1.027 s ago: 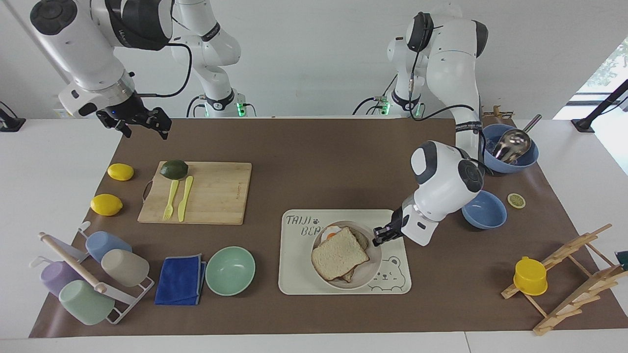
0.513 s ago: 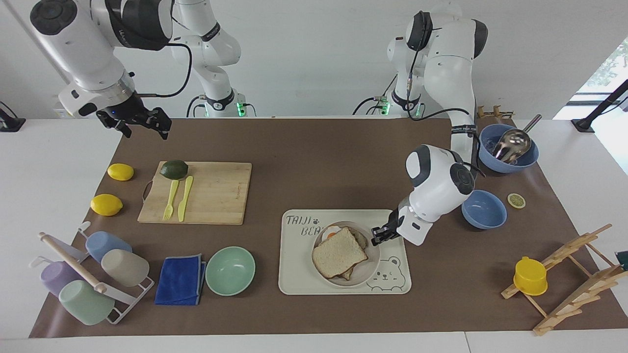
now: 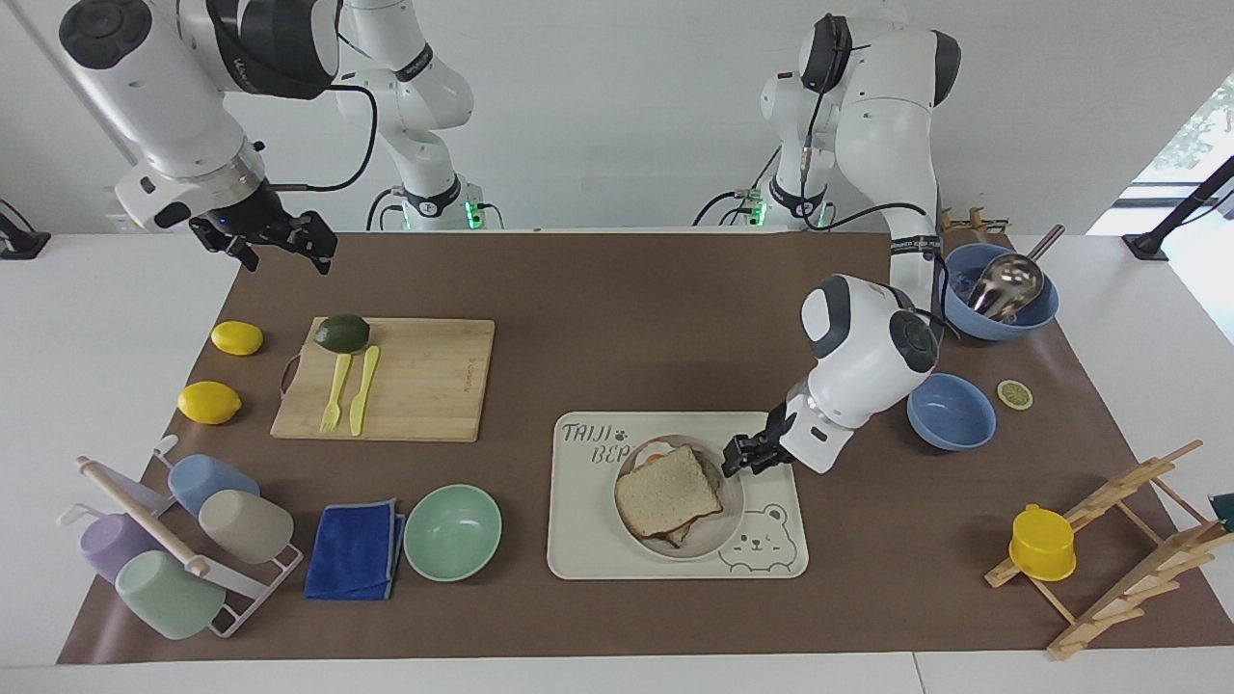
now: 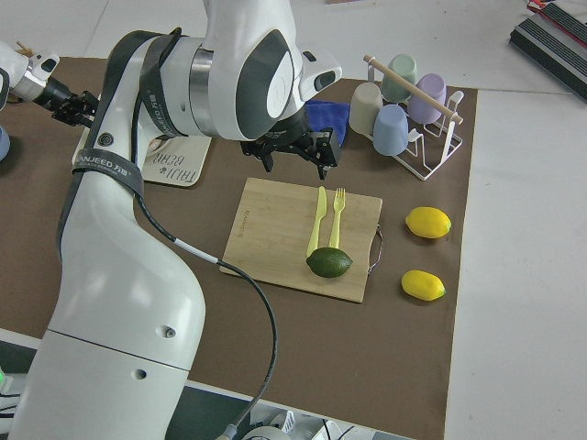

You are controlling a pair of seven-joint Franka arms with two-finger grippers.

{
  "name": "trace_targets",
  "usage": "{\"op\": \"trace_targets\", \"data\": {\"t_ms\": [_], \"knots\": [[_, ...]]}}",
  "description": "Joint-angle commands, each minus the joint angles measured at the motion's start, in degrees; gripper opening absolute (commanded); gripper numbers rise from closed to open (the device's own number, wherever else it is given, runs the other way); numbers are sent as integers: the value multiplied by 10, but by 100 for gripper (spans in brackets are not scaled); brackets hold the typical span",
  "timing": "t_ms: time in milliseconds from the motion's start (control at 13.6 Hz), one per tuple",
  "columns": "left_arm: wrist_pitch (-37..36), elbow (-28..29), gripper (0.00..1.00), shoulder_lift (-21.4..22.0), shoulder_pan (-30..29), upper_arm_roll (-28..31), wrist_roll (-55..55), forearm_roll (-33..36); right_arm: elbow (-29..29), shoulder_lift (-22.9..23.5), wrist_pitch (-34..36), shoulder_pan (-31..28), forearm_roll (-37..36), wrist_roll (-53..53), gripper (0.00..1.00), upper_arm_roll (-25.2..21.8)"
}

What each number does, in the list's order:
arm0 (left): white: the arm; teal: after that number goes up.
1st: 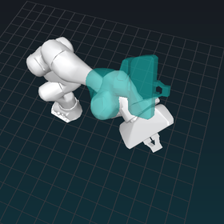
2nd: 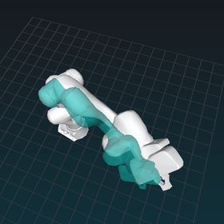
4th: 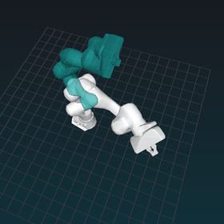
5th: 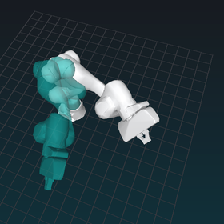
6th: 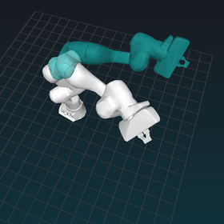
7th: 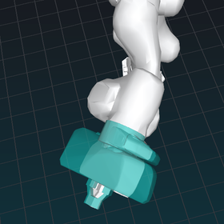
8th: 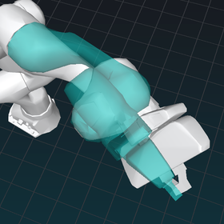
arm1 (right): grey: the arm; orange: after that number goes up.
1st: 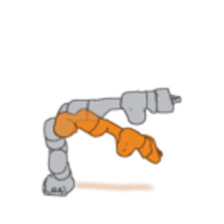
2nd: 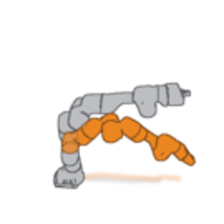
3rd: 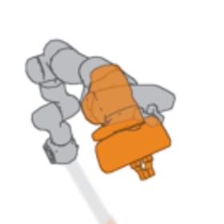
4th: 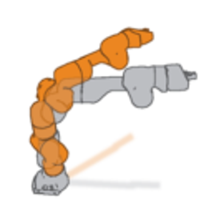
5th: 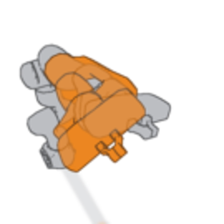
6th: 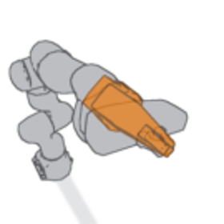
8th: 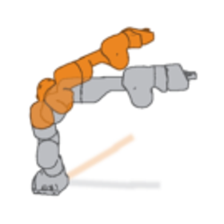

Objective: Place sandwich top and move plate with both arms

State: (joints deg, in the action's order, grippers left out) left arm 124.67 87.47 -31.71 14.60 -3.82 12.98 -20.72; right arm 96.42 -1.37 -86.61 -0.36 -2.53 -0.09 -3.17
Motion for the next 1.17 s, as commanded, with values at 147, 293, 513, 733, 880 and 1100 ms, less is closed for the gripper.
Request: {"op": "trace_targets", "data": {"t_ms": [147,293,513,733,880,1100], "knots": [[-66,24,100,99,-20,28,-13,105,4,-6,6,-4,16,-5,100,2],[-110,21,100,137,-43,32,-23,113,4,-5,6,-4,16,-5,100,2],[-165,21,100,182,-49,39,-59,186,4,-6,6,-4,16,-5,100,2],[-240,22,100,233,-48,40,-59,187,4,-5,5,-4,16,-5,100,2],[-302,24,100,270,-57,40,-60,188,4,-6,6,-4,16,-5,100,2],[-363,38,100,307,-68,40,-59,188,4,-6,5,-4,16,-5,100,2]]}}
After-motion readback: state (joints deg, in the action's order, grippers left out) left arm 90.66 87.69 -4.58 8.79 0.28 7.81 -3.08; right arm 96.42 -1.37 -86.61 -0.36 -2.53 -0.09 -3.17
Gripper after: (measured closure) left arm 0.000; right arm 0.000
